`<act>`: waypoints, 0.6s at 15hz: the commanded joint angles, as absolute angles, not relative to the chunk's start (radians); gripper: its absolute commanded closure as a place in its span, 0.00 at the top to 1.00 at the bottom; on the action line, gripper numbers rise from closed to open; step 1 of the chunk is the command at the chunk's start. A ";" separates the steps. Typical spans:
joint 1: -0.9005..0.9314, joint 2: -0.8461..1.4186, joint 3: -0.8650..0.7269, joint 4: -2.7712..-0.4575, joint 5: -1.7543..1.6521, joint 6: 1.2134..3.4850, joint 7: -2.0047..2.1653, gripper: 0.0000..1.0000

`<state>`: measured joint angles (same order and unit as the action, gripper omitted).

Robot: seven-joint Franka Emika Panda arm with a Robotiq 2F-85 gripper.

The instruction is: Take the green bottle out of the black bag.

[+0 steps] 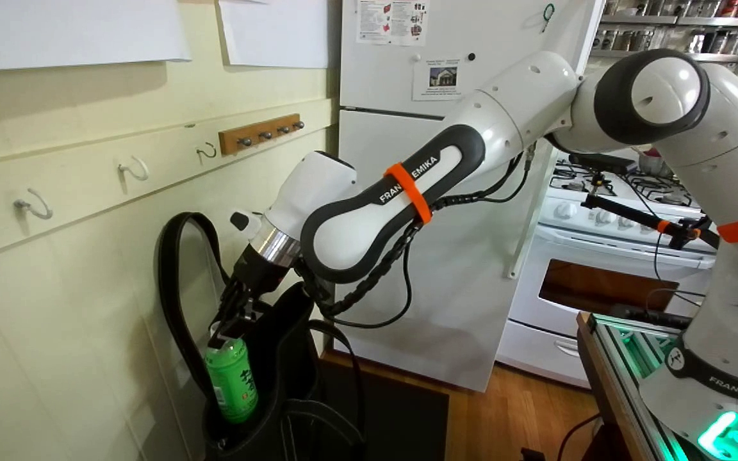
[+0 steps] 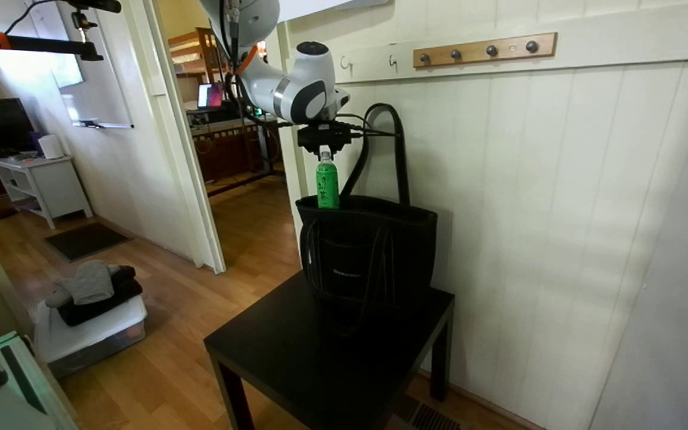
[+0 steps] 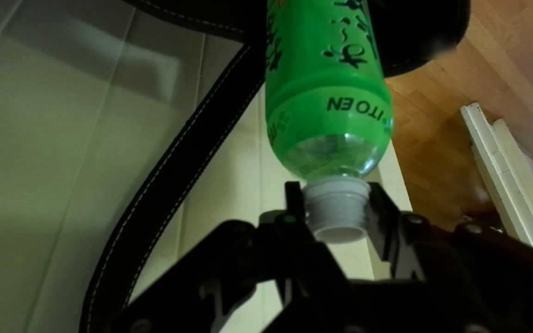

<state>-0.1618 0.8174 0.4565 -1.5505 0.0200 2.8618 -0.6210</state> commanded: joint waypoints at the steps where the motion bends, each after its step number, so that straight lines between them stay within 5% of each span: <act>1: -0.161 0.893 0.472 -1.488 0.019 2.868 -0.660 0.12; 7: -0.145 0.955 0.460 -1.446 0.008 2.847 -0.663 0.12; 9: -0.140 0.963 0.457 -1.441 0.007 2.848 -0.658 0.62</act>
<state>-0.1520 0.9321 0.4604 -1.4823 0.0160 2.8617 -0.6502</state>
